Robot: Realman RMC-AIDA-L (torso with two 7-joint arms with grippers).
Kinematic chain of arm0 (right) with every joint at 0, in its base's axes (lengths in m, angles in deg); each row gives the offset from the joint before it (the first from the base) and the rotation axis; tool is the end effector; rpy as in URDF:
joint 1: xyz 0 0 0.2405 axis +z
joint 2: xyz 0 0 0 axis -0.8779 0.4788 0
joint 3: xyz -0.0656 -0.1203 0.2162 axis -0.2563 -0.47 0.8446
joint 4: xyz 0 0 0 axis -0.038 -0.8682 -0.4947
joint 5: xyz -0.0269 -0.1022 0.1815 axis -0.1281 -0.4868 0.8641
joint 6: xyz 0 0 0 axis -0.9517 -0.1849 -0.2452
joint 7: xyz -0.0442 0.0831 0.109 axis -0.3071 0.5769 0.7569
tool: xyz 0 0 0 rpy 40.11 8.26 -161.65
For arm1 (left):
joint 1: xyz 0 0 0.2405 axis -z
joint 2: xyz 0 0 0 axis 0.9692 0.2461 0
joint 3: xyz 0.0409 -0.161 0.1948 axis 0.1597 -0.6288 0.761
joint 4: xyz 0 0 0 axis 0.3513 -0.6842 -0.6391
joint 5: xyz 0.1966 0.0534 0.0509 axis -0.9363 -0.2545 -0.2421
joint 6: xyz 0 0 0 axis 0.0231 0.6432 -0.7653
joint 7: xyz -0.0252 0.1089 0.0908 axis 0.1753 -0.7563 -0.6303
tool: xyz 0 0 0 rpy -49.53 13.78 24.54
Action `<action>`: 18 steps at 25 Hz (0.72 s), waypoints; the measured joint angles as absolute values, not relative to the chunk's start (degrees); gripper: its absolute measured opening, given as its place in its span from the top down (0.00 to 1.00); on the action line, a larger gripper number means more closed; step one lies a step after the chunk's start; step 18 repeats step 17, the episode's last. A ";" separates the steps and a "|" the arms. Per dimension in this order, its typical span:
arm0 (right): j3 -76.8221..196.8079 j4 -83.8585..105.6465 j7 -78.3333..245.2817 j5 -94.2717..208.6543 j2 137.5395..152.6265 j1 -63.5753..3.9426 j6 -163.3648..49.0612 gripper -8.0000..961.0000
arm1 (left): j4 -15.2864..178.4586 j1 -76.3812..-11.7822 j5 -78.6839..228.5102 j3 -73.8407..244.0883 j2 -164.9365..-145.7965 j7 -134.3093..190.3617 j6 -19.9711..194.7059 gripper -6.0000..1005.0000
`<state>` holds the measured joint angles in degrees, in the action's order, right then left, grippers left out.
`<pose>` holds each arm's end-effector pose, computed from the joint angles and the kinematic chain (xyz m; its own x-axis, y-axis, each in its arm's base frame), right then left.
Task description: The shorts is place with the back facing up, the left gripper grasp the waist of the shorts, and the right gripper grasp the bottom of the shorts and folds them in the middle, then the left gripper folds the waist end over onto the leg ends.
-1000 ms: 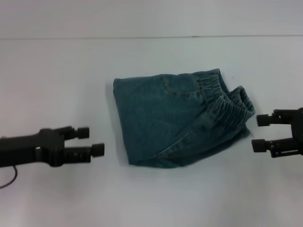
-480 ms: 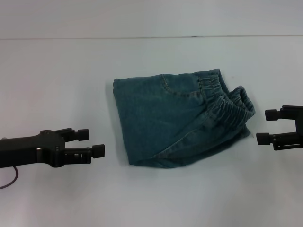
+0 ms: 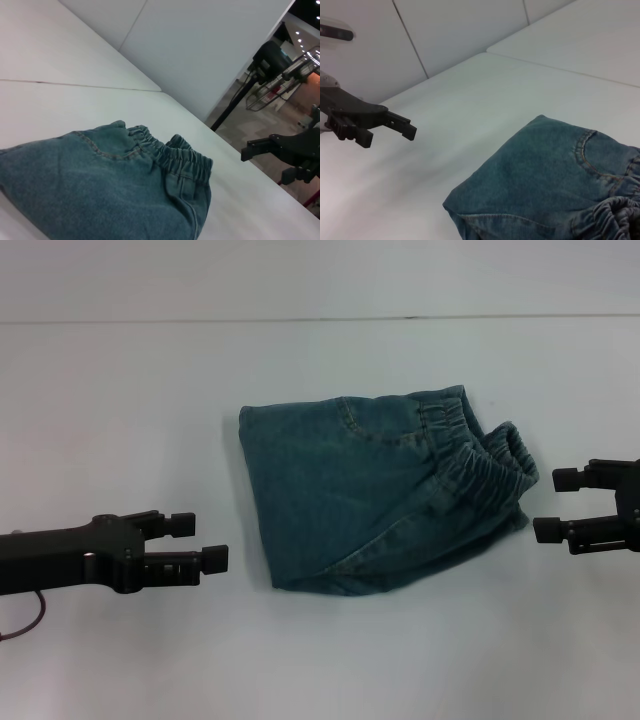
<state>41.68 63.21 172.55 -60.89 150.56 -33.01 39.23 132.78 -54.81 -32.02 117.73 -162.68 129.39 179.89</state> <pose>0.2866 0.3047 0.0689 0.7961 -0.4826 -0.3650 -0.5611 -0.8146 -0.1468 -0.2787 0.2810 0.0222 0.6096 0.6307 0.4802 0.7011 -0.7116 0.0447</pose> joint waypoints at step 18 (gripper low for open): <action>41.59 62.83 172.62 -60.90 150.77 -32.81 38.38 0.02 | 132.63 -53.56 -31.58 117.70 -162.70 130.19 180.08 0.05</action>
